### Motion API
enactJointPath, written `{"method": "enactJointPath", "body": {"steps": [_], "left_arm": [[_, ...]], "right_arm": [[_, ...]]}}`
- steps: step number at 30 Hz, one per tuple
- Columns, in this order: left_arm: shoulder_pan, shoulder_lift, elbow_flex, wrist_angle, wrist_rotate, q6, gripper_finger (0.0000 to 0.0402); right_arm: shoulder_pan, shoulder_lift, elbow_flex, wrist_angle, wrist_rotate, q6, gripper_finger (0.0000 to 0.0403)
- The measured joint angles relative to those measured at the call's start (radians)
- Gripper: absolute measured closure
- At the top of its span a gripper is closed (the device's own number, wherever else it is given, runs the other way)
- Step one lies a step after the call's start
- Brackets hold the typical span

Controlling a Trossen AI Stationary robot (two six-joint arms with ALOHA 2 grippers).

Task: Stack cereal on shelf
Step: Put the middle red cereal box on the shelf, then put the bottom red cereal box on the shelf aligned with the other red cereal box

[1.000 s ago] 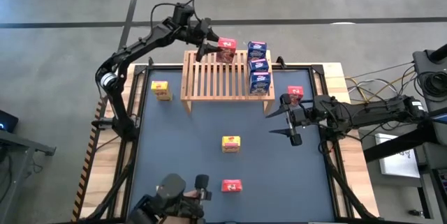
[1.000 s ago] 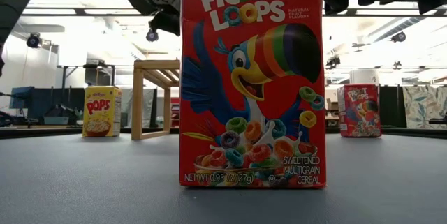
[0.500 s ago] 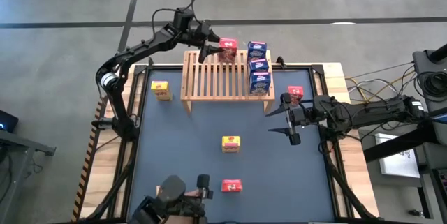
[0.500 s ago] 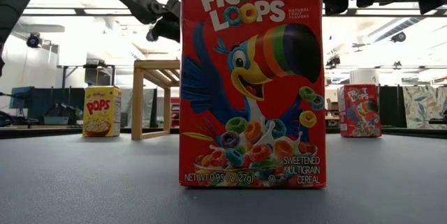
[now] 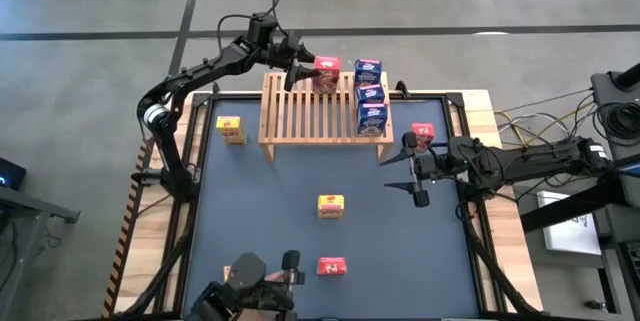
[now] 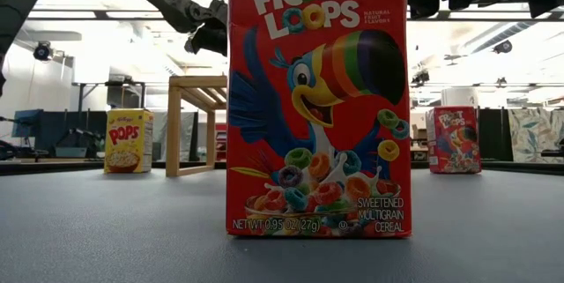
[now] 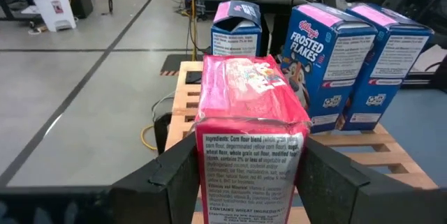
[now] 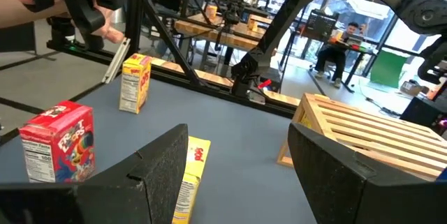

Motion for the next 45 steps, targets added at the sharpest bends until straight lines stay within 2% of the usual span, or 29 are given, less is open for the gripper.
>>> {"method": "enactJointPath", "body": {"steps": [9, 14, 19, 24, 29, 32, 37, 45], "left_arm": [[0.0, 0.0, 0.0, 0.0, -0.004, -0.02, 0.0133], [0.007, -0.015, 0.011, -0.012, -0.008, -0.027, 0.0105], [0.019, -0.076, 0.013, -0.043, -0.04, -0.018, 0.0097], [0.026, -0.181, 0.013, -0.169, -0.103, 0.034, 0.0097], [0.015, -0.287, 0.0, -0.322, -0.118, 0.059, 0.0098], [-0.002, -0.336, -0.023, -0.416, -0.203, 0.063, 0.0098], [-0.035, -0.428, -0.112, -0.472, -0.25, 0.045, 0.0098], [-0.157, -0.641, -0.38, -0.344, -0.375, -0.104, 0.0098]], "right_arm": [[0.0, 0.0, 0.0, 0.0, 0.0, -0.001, 0.0168], [0.0, 0.0, 0.0, -0.001, 0.002, 0.0, 0.0168], [0.0, 0.0, 0.0, -0.008, 0.004, -0.002, 0.0168], [0.0, 0.0, 0.0, -0.012, 0.004, -0.003, 0.0168], [0.0, 0.0, 0.0, -0.01, 0.004, -0.013, 0.0168], [0.0, 0.0, 0.0, 0.001, 0.017, -0.012, 0.0168], [0.0, 0.0, 0.0, 0.025, 0.051, 0.002, 0.0168], [0.0, 0.0, 0.0, 0.039, 0.049, 0.003, 0.0168]]}}
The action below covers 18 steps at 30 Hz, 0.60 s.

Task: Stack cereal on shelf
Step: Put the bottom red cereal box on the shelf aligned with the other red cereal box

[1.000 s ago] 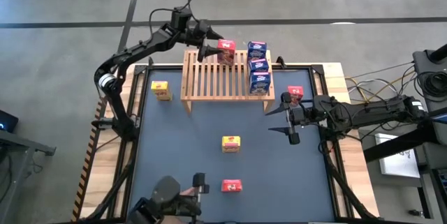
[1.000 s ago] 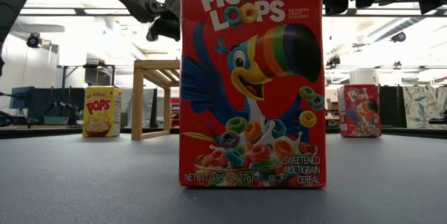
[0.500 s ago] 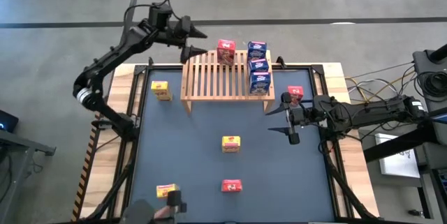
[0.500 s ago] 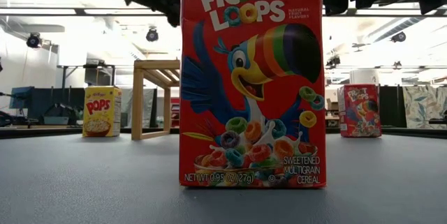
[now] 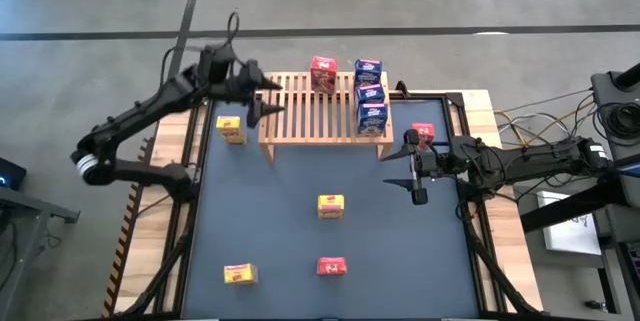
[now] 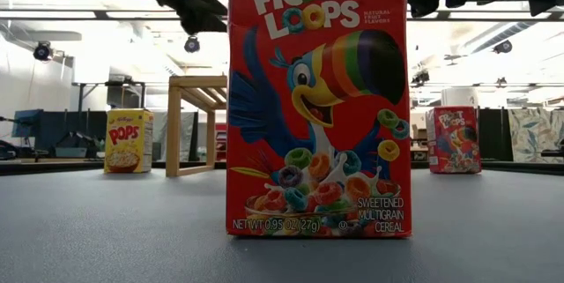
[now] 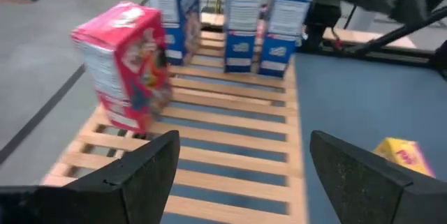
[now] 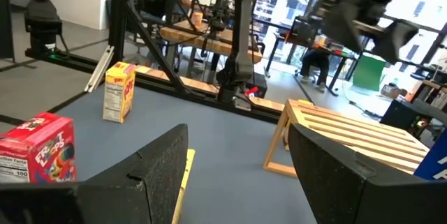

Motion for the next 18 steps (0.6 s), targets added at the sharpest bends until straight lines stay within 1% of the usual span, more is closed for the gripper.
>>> {"method": "enactJointPath", "body": {"steps": [4, 9, 14, 18], "left_arm": [[-0.119, -0.109, -0.153, 0.105, -0.104, -0.086, 0.0098], [-0.327, -0.216, -0.328, 0.305, -0.287, -0.192, 0.0098], [-0.546, -0.26, -0.473, 0.527, -0.52, -0.241, 0.0098], [-0.688, -0.244, -0.574, 0.73, -0.655, -0.259, 0.0098]], "right_arm": [[0.0, 0.0, 0.0, 0.0, 0.0, 0.029, 0.0168], [0.0, 0.0, -0.002, -0.005, -0.004, 0.078, 0.0168], [0.0, 0.0, -0.003, -0.028, -0.011, 0.135, 0.0168], [0.001, 0.0, -0.007, -0.05, -0.012, 0.19, 0.0168]]}}
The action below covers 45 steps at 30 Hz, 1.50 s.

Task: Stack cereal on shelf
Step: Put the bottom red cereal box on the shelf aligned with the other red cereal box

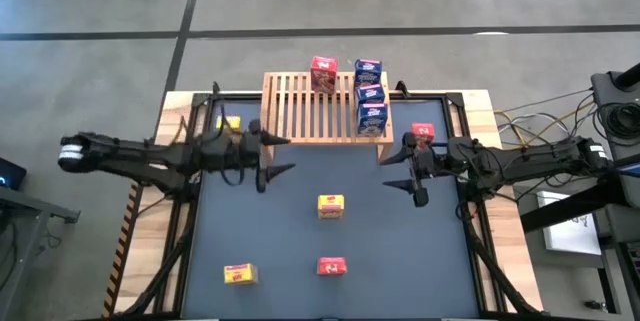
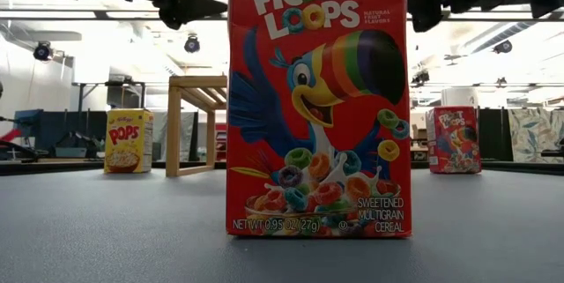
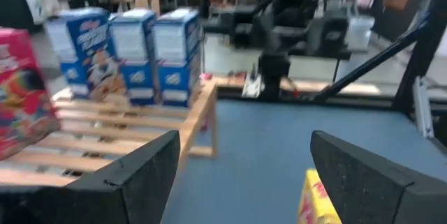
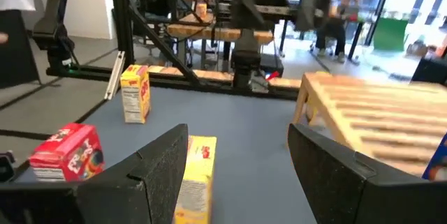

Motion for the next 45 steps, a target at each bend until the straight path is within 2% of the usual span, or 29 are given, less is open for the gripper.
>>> {"method": "enactJointPath", "body": {"steps": [4, 10, 15, 22, 28, 33, 38, 45], "left_arm": [[-0.094, 0.051, -0.079, 0.208, -0.092, 0.004, 0.0098], [-0.147, 0.163, -0.122, 0.368, -0.105, -0.026, 0.0098], [-0.183, 0.279, -0.089, 0.425, -0.104, -0.04, 0.0098], [-0.23, 0.401, 0.011, 0.433, -0.104, 0.006, 0.0098], [-0.265, 0.448, 0.06, 0.43, -0.103, 0.031, 0.0098], [-0.276, 0.452, 0.047, 0.451, -0.103, 0.013, 0.0098], [-0.288, 0.482, 0.008, 0.6, -0.104, 0.0, 0.0098], [-0.296, 0.587, -0.031, 0.821, -0.103, 0.021, 0.0098]], "right_arm": [[0.008, 0.0, -0.034, -0.003, -0.001, 0.055, 0.0168], [0.065, 0.0, -0.095, 0.072, 0.001, 0.13, 0.0168], [0.122, 0.0, -0.14, 0.166, 0.009, 0.162, 0.0168], [0.172, 0.0, -0.165, 0.188, 0.067, 0.191, 0.0168], [0.19, 0.0, -0.172, 0.195, 0.098, 0.191, 0.0168], [0.19, 0.0, -0.172, 0.196, 0.098, 0.184, 0.0168], [0.19, 0.0, -0.172, 0.194, 0.098, 0.178, 0.0168], [0.19, 0.0, -0.172, 0.186, 0.099, 0.176, 0.0168]]}}
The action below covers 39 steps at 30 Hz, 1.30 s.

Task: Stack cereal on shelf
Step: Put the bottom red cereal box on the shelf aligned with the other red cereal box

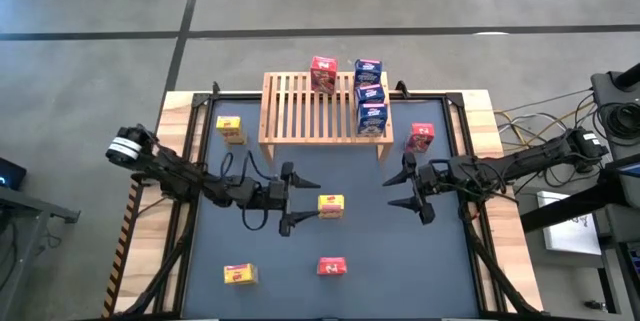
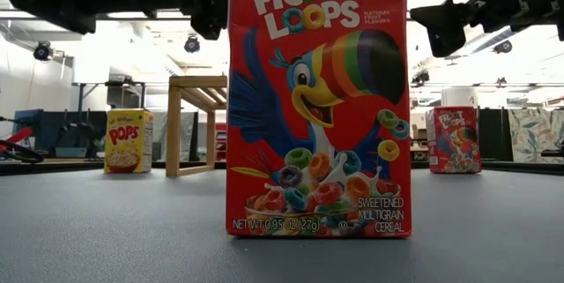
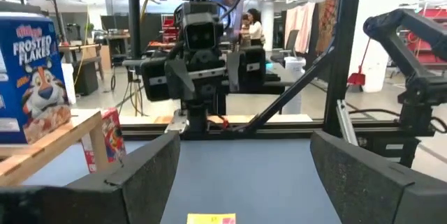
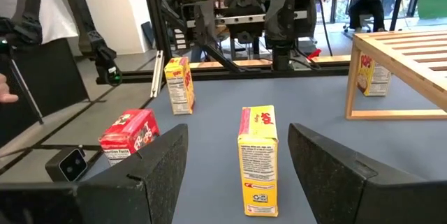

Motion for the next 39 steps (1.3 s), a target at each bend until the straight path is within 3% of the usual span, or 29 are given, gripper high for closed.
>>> {"method": "enactJointPath", "body": {"steps": [9, 33, 39], "left_arm": [[0.0, 0.084, 0.011, 0.075, 0.0, 0.025, 0.0098], [0.002, 0.087, 0.011, 0.03, 0.0, -0.143, 0.0098], [0.002, 0.087, 0.011, 0.026, 0.0, -0.123, 0.0098]], "right_arm": [[0.0, 0.0, -0.001, -0.004, 0.016, -0.001, 0.0168], [0.0, 0.0, -0.065, -0.007, 0.042, 0.078, 0.0168], [0.0, 0.0, -0.079, 0.032, 0.042, 0.068, 0.0168]]}}
